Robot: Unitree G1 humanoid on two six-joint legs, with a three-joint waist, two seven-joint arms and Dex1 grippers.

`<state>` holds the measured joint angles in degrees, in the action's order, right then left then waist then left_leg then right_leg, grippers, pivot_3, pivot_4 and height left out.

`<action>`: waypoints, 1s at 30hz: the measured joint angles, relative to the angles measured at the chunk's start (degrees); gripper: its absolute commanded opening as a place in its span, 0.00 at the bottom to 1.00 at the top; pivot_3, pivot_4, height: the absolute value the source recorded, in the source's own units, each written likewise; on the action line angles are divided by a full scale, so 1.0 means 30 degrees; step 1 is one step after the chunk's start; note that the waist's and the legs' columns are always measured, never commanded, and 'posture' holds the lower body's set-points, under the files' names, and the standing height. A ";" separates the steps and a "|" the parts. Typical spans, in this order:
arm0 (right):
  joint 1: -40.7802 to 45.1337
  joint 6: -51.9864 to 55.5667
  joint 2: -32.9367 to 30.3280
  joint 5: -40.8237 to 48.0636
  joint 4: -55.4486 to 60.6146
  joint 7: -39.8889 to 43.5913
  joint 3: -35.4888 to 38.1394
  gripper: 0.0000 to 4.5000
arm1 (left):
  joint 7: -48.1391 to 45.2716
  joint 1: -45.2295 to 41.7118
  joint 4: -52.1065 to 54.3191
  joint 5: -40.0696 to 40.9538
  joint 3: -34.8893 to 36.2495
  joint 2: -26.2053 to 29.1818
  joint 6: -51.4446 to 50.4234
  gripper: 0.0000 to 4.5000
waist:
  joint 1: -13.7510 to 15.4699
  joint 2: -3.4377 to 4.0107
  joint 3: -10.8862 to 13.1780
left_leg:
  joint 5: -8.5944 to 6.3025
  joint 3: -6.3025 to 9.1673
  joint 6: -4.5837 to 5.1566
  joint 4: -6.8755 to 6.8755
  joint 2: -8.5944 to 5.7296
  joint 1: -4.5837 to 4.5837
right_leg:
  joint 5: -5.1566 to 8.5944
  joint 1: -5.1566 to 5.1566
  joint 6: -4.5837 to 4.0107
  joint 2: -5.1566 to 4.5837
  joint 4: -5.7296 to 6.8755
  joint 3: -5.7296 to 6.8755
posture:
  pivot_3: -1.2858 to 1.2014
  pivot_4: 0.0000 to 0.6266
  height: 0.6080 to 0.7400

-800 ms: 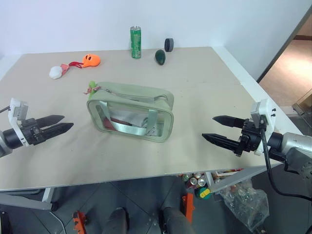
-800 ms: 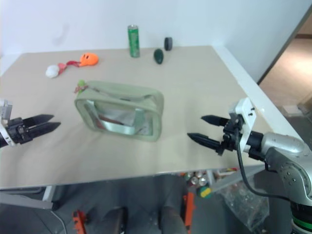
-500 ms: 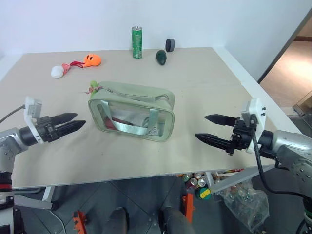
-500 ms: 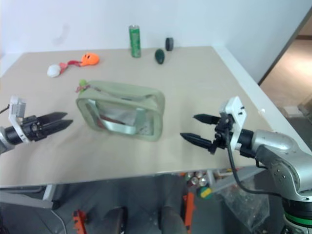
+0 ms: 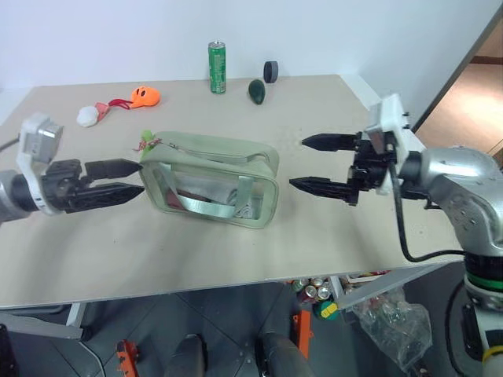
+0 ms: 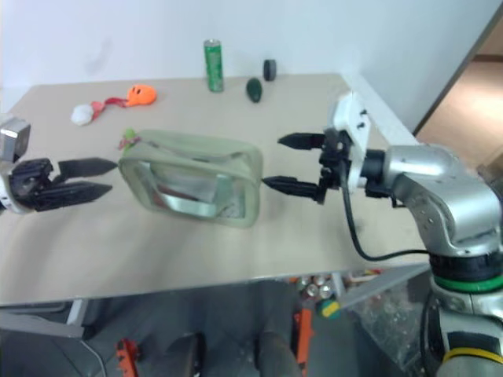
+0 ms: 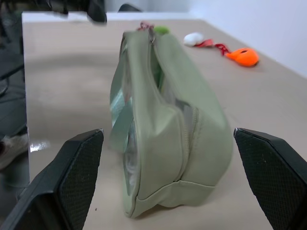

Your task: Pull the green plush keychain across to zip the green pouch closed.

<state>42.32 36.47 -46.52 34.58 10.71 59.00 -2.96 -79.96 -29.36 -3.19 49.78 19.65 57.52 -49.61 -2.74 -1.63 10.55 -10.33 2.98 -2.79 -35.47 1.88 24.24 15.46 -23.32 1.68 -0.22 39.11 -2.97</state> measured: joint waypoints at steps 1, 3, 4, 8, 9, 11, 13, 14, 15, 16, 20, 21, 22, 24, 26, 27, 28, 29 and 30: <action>0.0135 -0.0290 0.0317 -0.0368 -0.0492 0.0257 -0.0462 1.00 | -0.0049 -0.0076 0.0292 0.0448 0.0252 0.0003 -0.0281 0.99 | 0.0000 0.0000 0.0000 | 0.0000 -0.0001 0.0001 0.0000 0.0000 0.0005 | 0.0001 -0.0003 0.0002 -0.0002 0.0000 0.0001 | 0.52 0.24 1.00; 0.0286 -0.0904 0.0773 -0.1165 -0.1225 0.0654 -0.1251 1.00 | -0.0008 -0.0163 0.1172 0.1232 0.0418 0.0005 -0.0731 0.99 | 0.0001 0.0000 0.0001 | 0.0000 -0.0002 0.0000 -0.0001 -0.0003 0.0009 | 0.0004 -0.0003 0.0007 -0.0005 0.0000 -0.0002 | 0.52 0.24 1.00; 0.0317 -0.1139 0.0974 -0.1506 -0.1439 0.0785 -0.1477 1.00 | 0.0067 -0.0177 0.1644 0.1560 0.0423 0.0004 -0.0917 0.99 | 0.0003 0.0003 0.0003 | 0.0000 -0.0002 0.0000 -0.0001 -0.0005 0.0012 | 0.0004 -0.0005 0.0007 -0.0006 0.0000 -0.0004 | 0.52 0.24 1.00; 0.0505 -0.2235 0.1881 -0.2791 -0.2197 0.1153 -0.2232 1.00 | 0.0714 -0.0142 0.3467 0.2579 0.0390 -0.0075 -0.1495 0.99 | 0.0010 0.0002 0.0002 | 0.0000 0.0002 0.0000 -0.0005 -0.0004 0.0011 | 0.0002 -0.0002 0.0005 -0.0003 0.0002 -0.0002 | 0.52 0.24 1.00; 0.0507 -0.2406 0.2065 -0.3049 -0.2279 0.1157 -0.2392 1.00 | 0.0793 -0.0082 0.3749 0.2671 0.0365 -0.0135 -0.1504 0.99 | 0.0010 0.0002 0.0003 | 0.0000 0.0001 0.0000 -0.0006 -0.0004 0.0009 | 0.0000 -0.0002 0.0003 -0.0002 0.0006 -0.0003 | 0.52 0.24 1.00; 0.0503 -0.2712 0.2675 -0.3511 -0.2577 0.1147 -0.2807 1.00 | 0.1099 0.0236 0.3997 0.2912 0.0276 -0.0398 -0.1576 0.99 | 0.0010 0.0003 0.0003 | 0.0000 0.0004 0.0000 -0.0009 0.0001 0.0003 | -0.0006 -0.0004 -0.0006 0.0006 0.0014 -0.0003 | 0.52 0.24 1.00; 0.0502 -0.2805 0.2870 -0.3718 -0.2615 0.1106 -0.2854 1.00 | 0.1187 0.0611 0.4035 0.2918 0.0147 -0.0587 -0.1605 0.99 | 0.0010 0.0007 0.0005 | 0.0000 0.0004 0.0000 -0.0011 0.0002 0.0003 | -0.0008 -0.0005 -0.0008 0.0009 0.0021 -0.0003 | 0.52 0.24 1.00; 0.0501 -0.2851 0.2938 -0.3796 -0.2615 0.1059 -0.2845 0.94 | 0.1246 0.0861 0.4044 0.2869 0.0082 -0.0684 -0.1525 1.00 | 0.0008 0.0007 0.0006 | 0.0000 0.0004 0.0000 -0.0011 0.0003 0.0001 | -0.0008 -0.0003 -0.0008 0.0009 0.0021 -0.0003 | 0.52 0.24 1.00; 0.0471 -0.2873 0.3089 -0.3881 -0.2615 0.0990 -0.2837 0.86 | 0.1425 0.1024 0.4039 0.2774 -0.0005 -0.0853 -0.1443 1.00 | 0.0009 0.0007 0.0005 | 0.0000 0.0005 0.0000 -0.0010 0.0003 0.0001 | -0.0009 -0.0003 -0.0010 0.0008 0.0021 -0.0003 | 0.52 0.24 1.00; 0.0460 -0.2886 0.3174 -0.3927 -0.2612 0.0952 -0.2836 0.82 | 0.1524 0.1032 0.4036 0.2706 -0.0054 -0.0919 -0.1409 1.00 | 0.0015 0.0006 0.0006 | 0.0001 0.0007 -0.0001 -0.0011 0.0003 0.0002 | -0.0009 -0.0003 -0.0010 0.0008 0.0021 0.0000 | 0.52 0.24 1.00; 0.0217 -0.2918 0.3653 -0.3954 -0.2568 0.0496 -0.2773 0.50 | 0.2266 0.1011 0.3795 0.2488 -0.0078 -0.1582 -0.0956 1.00 | 0.0022 0.0007 0.0006 | 0.0001 0.0008 0.0000 -0.0013 0.0001 0.0002 | -0.0010 -0.0001 -0.0010 0.0007 0.0020 -0.0001 | 0.52 0.24 1.00; 0.0151 -0.2918 0.3737 -0.3955 -0.2543 0.0363 -0.2766 0.44 | 0.2498 0.1015 0.3637 0.2383 -0.0087 -0.1774 -0.0876 1.00 | 0.0023 0.0006 0.0005 | 0.0001 0.0008 0.0000 -0.0015 0.0002 0.0002 | -0.0010 -0.0001 -0.0010 0.0007 0.0021 -0.0001 | 0.52 0.24 1.00; 0.0072 -0.2918 0.3787 -0.3956 -0.2497 0.0249 -0.2740 0.37 | 0.2722 0.1015 0.3530 0.2237 -0.0101 -0.1896 -0.0765 1.00 | 0.0022 0.0006 0.0005 | 0.0000 0.0007 0.0000 -0.0014 0.0001 0.0002 | -0.0011 -0.0001 -0.0010 0.0008 0.0021 -0.0002 | 0.52 0.24 1.00; -0.0118 -0.2918 0.3873 -0.3956 -0.2398 0.0098 -0.2699 0.21 | 0.3138 0.1024 0.3290 0.2069 -0.0102 -0.2207 -0.0492 1.00 | 0.0024 0.0006 0.0005 | 0.0000 0.0007 -0.0001 -0.0013 0.0001 0.0002 | -0.0010 -0.0001 -0.0010 0.0007 0.0021 -0.0002 | 0.52 0.24 1.00; -0.0560 -0.2955 0.3874 -0.3952 -0.2027 -0.0083 -0.2677 0.05 | 0.3430 0.1247 0.3024 0.1840 -0.0099 -0.2419 -0.0292 1.00 | 0.0024 0.0006 0.0005 | 0.0000 0.0008 0.0000 -0.0011 0.0001 0.0002 | -0.0010 -0.0001 -0.0009 0.0007 0.0020 -0.0003 | 0.52 0.24 1.00; -0.0706 -0.2967 0.3873 -0.3948 -0.1922 -0.0096 -0.2653 0.02 | 0.3521 0.1337 0.2938 0.1794 -0.0099 -0.2472 -0.0247 1.00 | 0.0021 0.0006 0.0005 | 0.0000 0.0007 -0.0001 -0.0010 0.0001 0.0002 | -0.0009 -0.0002 -0.0009 0.0006 0.0021 -0.0006 | 0.52 0.24 1.00; -0.0986 -0.3043 0.3873 -0.3932 -0.1703 -0.0125 -0.2571 0.02 | 0.3640 0.1546 0.2809 0.1733 -0.0098 -0.2513 -0.0184 1.00 | 0.0021 0.0006 0.0005 | 0.0000 0.0007 0.0000 -0.0009 0.0001 0.0002 | -0.0009 -0.0002 -0.0009 0.0007 0.0020 -0.0005 | 0.52 0.24 1.00; -0.1189 -0.3074 0.3871 -0.3914 -0.1528 -0.0127 -0.2483 0.02 | 0.3681 0.1704 0.2683 0.1678 -0.0098 -0.2526 -0.0131 1.00 | 0.0021 0.0006 0.0005 | 0.0000 0.0008 0.0000 -0.0010 0.0001 0.0001 | -0.0010 0.0000 -0.0009 0.0006 0.0020 -0.0003 | 0.52 0.24 1.00; -0.1229 -0.3078 0.3871 -0.3913 -0.1482 -0.0127 -0.2469 0.02 | 0.3701 0.1720 0.2643 0.1651 -0.0098 -0.2527 -0.0124 1.00 | 0.0023 0.0006 0.0005 | 0.0000 0.0008 -0.0001 -0.0011 0.0001 0.0002 | -0.0010 0.0000 -0.0009 0.0006 0.0020 -0.0003 | 0.52 0.24 1.00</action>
<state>38.64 27.24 -34.91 22.84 6.27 58.62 -10.36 -68.86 -24.20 4.74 54.74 19.36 49.93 -49.99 -2.67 -1.61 10.56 -10.33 3.00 -2.79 -35.51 1.88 24.25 15.43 -23.32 1.66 -0.20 39.17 -2.98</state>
